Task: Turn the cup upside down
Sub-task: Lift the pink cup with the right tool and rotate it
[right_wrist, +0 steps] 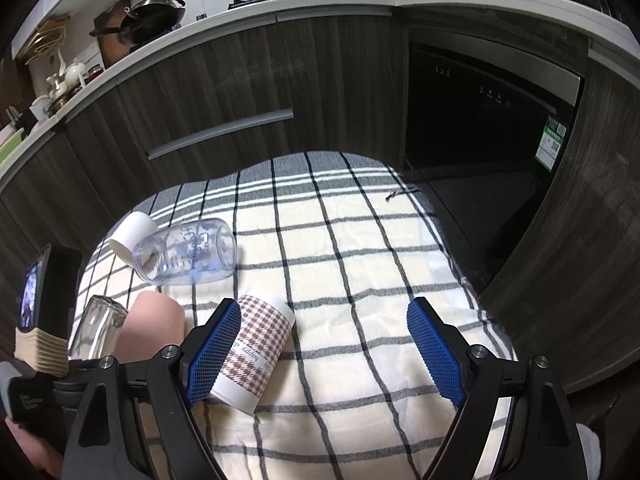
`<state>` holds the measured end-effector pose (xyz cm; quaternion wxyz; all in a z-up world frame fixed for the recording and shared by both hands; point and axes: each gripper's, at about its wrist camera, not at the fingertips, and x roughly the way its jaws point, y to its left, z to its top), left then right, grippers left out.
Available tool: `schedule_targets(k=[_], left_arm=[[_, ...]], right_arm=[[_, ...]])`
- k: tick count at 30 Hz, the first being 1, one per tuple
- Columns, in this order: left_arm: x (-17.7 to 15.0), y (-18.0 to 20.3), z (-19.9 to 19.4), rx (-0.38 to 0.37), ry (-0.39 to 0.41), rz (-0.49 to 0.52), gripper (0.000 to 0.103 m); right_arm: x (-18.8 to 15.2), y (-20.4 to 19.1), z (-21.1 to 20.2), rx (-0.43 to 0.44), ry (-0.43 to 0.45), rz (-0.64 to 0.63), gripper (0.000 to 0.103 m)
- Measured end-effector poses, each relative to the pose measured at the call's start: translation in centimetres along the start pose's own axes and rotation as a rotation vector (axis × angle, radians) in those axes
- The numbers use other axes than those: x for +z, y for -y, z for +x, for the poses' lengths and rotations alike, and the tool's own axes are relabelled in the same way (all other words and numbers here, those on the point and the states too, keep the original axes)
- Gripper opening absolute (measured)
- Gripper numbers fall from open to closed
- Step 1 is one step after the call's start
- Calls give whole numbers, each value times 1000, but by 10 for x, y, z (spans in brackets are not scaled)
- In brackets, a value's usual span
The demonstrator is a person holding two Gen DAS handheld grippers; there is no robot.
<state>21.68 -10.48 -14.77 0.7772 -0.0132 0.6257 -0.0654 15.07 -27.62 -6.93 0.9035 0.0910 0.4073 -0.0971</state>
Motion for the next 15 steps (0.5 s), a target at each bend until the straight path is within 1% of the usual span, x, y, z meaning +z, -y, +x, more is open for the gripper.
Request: schedule_targets(k=[8, 12, 15], left_arm=[[-10, 1, -15, -16, 19, 13, 72], [-24, 1, -30, -15, 40, 23, 72], [-42, 2, -42, -24, 46, 23, 72]], right_arm=[[-3, 0, -9, 2, 3, -3, 85], [-7, 0, -22, 9, 2, -6, 85], [-16, 1, -35, 18, -3, -15, 85]])
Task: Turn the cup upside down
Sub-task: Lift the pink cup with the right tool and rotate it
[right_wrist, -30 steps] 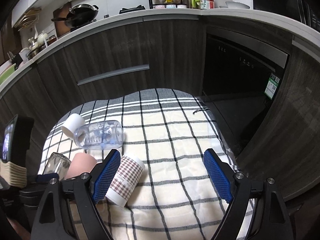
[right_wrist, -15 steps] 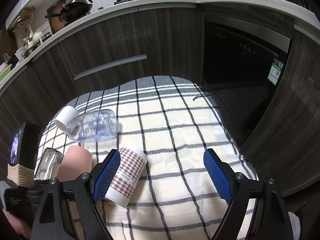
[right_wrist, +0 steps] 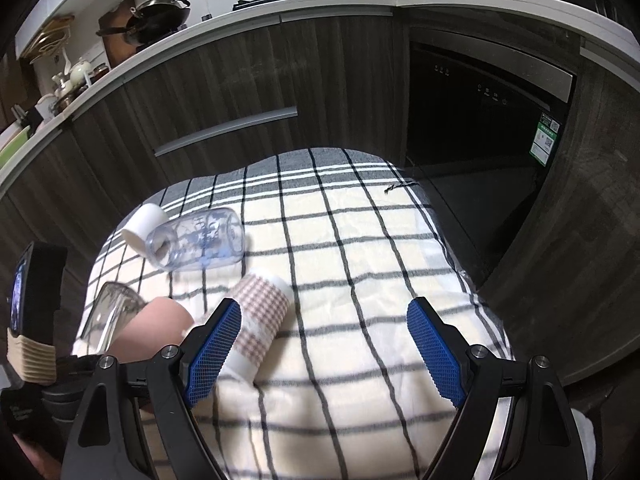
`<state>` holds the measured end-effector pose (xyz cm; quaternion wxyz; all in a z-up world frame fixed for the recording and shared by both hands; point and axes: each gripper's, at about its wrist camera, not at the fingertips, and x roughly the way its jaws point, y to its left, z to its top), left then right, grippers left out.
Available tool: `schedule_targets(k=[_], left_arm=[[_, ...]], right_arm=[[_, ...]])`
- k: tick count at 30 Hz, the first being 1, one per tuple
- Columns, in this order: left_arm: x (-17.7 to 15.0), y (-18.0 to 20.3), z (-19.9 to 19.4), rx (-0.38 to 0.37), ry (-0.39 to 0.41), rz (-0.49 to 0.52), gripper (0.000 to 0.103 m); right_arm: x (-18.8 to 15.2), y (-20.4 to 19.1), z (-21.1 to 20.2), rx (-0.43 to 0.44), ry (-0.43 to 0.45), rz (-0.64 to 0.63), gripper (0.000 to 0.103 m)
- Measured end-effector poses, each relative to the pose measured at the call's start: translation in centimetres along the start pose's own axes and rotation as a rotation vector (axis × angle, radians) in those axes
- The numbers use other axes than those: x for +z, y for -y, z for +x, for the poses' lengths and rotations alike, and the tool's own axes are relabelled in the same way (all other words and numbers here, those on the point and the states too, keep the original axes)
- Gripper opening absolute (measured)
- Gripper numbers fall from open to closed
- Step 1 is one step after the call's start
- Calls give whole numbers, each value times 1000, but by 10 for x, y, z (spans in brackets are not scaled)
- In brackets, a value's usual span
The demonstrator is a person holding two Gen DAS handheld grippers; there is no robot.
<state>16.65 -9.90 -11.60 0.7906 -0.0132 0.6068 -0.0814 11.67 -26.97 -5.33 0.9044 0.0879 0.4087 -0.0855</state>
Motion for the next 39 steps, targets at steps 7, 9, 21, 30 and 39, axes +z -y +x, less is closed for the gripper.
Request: schedule_targets(k=[7, 9, 21, 30, 39], left_arm=[[-48, 10, -17, -36, -7, 1, 72], [-60, 15, -20, -47, -9, -1, 72], [-105, 46, -7, -40, -42, 32, 72], [-107, 47, -16, -35, -16, 33, 88], [-105, 40, -69, -44, 114, 28, 91]], right_arm=[[-27, 13, -33, -10, -16, -27, 85], [-35, 21, -42, -18, -19, -24, 85], [-71, 57, -66, -78, -60, -38, 85], [-76, 56, -64, -71, -81, -45, 85], [-62, 45, -79, -26, -95, -45, 85]])
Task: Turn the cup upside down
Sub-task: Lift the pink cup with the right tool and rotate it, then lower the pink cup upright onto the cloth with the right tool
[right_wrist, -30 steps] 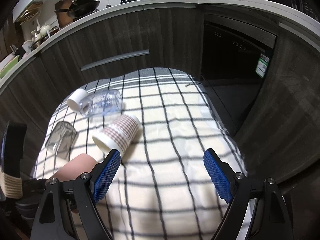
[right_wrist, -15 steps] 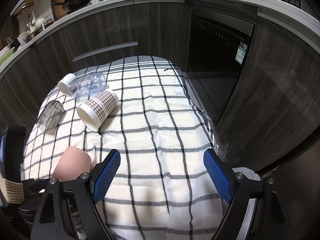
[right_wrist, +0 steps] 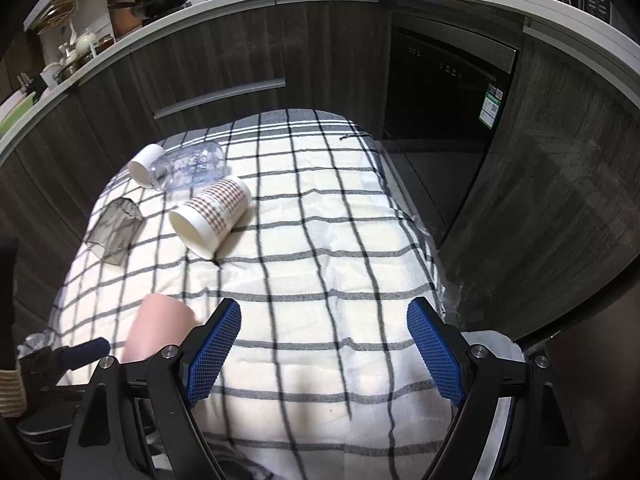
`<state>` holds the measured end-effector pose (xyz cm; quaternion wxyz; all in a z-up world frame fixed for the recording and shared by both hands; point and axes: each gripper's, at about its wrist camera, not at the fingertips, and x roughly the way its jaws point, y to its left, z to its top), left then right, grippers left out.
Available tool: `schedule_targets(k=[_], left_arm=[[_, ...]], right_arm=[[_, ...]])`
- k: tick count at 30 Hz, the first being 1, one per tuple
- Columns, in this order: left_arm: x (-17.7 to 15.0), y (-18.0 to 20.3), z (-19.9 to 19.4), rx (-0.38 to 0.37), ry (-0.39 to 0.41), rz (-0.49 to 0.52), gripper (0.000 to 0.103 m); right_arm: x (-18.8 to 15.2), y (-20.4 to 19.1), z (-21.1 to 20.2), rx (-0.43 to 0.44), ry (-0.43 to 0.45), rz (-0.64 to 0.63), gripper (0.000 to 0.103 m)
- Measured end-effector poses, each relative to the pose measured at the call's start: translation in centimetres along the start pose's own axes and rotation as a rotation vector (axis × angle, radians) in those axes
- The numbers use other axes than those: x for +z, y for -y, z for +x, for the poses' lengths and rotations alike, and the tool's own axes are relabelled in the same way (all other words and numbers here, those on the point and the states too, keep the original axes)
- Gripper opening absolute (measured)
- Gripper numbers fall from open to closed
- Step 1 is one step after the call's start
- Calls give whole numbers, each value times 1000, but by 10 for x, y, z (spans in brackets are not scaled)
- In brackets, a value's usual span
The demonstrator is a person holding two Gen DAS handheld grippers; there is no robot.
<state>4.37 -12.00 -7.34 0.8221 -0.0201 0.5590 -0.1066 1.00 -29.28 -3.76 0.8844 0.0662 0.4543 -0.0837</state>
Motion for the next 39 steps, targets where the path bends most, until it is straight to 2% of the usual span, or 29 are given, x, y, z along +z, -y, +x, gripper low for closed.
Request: schedule_targets(k=[5, 8, 14, 20, 26, 33, 37, 39], left_arm=[[13, -29, -36, 10, 114, -81, 93], [20, -58, -59, 29, 194, -147, 97], [29, -108, -80, 57, 298, -236, 101], [32, -157, -73, 45, 309, -314, 101], [39, -186, -56, 107, 309, -329, 101], [37, -205, -38, 122, 296, -358, 101], [36, -206, -27, 105, 267, -356, 101], [36, -205, -24, 101, 261, -348, 101]], right_arm=[[25, -19, -3, 74, -54, -9, 85], [42, -41, 1, 119, -120, -43, 85], [63, -102, 29, 169, -336, -139, 85], [62, -151, 68, 115, -545, -213, 85], [51, -171, 108, 56, -736, -214, 85], [34, -180, 148, -21, -884, -241, 82], [26, -178, 168, -53, -963, -245, 72], [22, -178, 174, -63, -989, -249, 72]])
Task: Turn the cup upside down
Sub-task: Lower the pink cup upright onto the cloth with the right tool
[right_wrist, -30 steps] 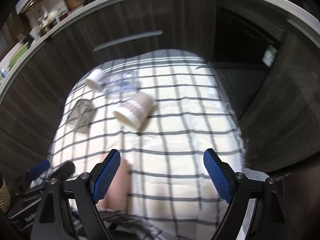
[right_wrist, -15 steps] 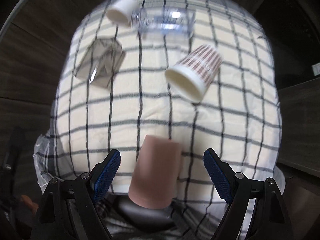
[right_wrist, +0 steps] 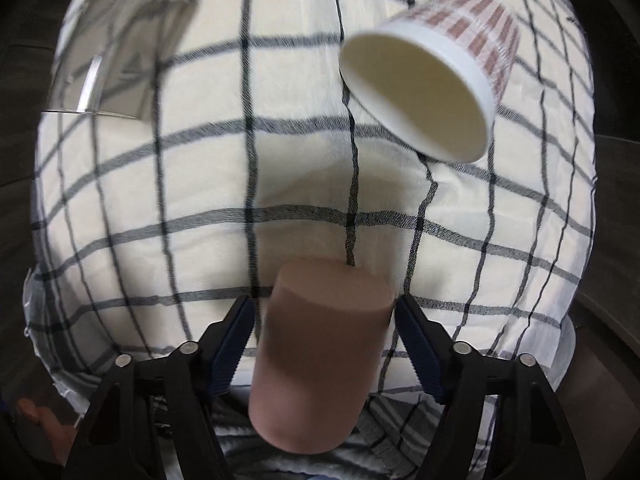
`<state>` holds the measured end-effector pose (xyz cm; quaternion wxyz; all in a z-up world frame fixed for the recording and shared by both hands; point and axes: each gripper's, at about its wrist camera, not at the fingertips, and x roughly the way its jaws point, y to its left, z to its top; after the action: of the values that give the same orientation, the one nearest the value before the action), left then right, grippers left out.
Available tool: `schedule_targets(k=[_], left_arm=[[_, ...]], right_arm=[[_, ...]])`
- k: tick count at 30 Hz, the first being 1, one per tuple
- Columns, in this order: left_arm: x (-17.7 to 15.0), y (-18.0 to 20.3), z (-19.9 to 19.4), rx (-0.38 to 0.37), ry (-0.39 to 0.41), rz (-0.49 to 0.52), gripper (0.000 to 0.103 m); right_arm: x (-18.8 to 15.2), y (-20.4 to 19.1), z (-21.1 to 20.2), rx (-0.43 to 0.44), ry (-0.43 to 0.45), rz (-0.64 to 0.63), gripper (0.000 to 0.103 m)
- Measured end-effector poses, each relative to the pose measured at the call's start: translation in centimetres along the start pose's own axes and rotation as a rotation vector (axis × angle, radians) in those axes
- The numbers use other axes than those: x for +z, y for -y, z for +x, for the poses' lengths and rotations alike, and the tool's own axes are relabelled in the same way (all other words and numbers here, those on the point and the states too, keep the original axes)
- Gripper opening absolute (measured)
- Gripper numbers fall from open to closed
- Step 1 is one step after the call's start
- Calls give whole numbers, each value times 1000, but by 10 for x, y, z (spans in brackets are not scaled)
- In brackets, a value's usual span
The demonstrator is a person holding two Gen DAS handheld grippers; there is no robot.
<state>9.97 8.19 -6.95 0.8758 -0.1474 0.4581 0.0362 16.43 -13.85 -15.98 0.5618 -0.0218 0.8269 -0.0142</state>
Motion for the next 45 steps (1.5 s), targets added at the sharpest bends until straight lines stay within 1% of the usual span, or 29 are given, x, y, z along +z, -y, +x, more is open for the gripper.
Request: schedule_targets(k=[1, 3, 6, 9, 11, 14, 17, 21, 22, 24, 25, 27, 28, 32, 35, 39, 40, 45], left_arm=[[0, 1, 2, -2, -3, 4, 101], [-2, 2, 6, -3, -15, 10, 101], [-4, 1, 9, -3, -27, 7, 101], [-6, 3, 9, -5, -23, 11, 101], [-7, 4, 8, -6, -9, 11, 101], [-9, 4, 5, -6, 24, 9, 101], [-12, 3, 5, -17, 39, 9, 101], [-16, 3, 5, -32, 58, 10, 101], [-17, 4, 5, -30, 64, 18, 101], [-20, 9, 6, -26, 72, 38, 101], [-22, 12, 6, -18, 75, 54, 101], [-27, 17, 8, 1, 84, 88, 101], [-29, 19, 8, 8, 86, 100, 101], [-36, 23, 15, 47, 93, 130, 101], [-36, 22, 20, 54, 90, 128, 101], [-35, 17, 23, 52, 89, 105, 101], [-35, 17, 23, 52, 87, 105, 101], [-36, 20, 23, 48, 92, 117, 101]], right_arm=[[2, 0, 4, -1, -12, -2, 71], [3, 0, 12, 9, -23, 1, 68], [1, -2, 13, 11, -5, -6, 66], [-8, -2, 5, 26, 41, -12, 65], [-18, -2, -8, 47, 106, -15, 65], [-36, -2, -34, 68, 255, -21, 65], [-62, 1, -63, 56, 448, -23, 65], [-110, 5, -98, 24, 752, -18, 65], [-106, 7, -102, 8, 804, -17, 65], [-120, 5, -101, -45, 971, -7, 65], [-115, 5, -103, -65, 1034, -2, 65], [-121, 2, -96, -96, 1139, 14, 65], [-119, -2, -91, -99, 1170, 25, 65], [-119, -9, -75, -129, 1258, 24, 65], [-116, -14, -61, -118, 1252, 26, 65], [-115, -11, -45, -86, 1235, 52, 65], [-116, -11, -42, -87, 1246, 53, 65], [-115, -12, -41, -89, 1246, 47, 65]])
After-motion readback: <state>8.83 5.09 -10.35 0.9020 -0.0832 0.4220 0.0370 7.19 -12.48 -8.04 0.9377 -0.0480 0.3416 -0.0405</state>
